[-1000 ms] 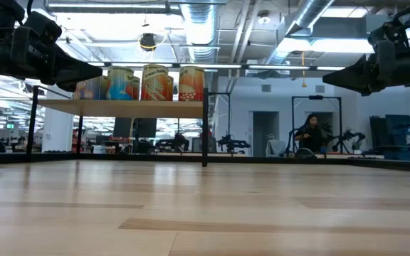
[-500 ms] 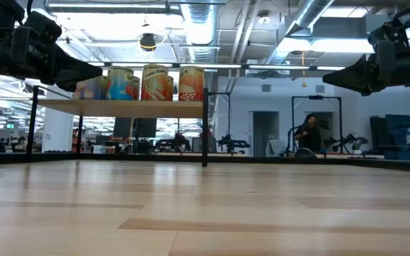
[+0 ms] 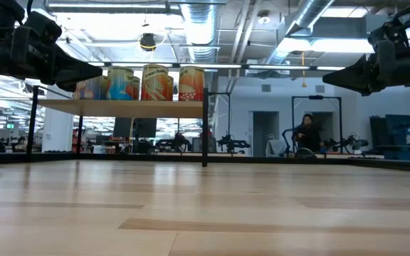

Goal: Pick and place cans onto a shelf
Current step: Return to Home Position

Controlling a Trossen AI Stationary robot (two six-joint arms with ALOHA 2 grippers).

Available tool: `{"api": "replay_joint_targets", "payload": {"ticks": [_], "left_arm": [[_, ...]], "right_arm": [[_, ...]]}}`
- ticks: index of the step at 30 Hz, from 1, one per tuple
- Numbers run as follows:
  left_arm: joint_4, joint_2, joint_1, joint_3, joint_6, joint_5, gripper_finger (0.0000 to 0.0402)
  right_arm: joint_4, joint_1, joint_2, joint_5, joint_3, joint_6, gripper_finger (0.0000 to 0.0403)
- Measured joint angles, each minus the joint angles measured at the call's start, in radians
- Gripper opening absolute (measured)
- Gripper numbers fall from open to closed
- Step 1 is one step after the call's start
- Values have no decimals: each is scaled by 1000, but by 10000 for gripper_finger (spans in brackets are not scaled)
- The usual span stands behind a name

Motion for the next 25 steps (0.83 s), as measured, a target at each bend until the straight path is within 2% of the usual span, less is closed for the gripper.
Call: {"api": "replay_joint_targets", "payload": {"ticks": [25], "left_arm": [[0, 0, 0, 0, 4, 0, 0]], "right_arm": [[0, 0, 0, 0, 0, 0, 56]]}}
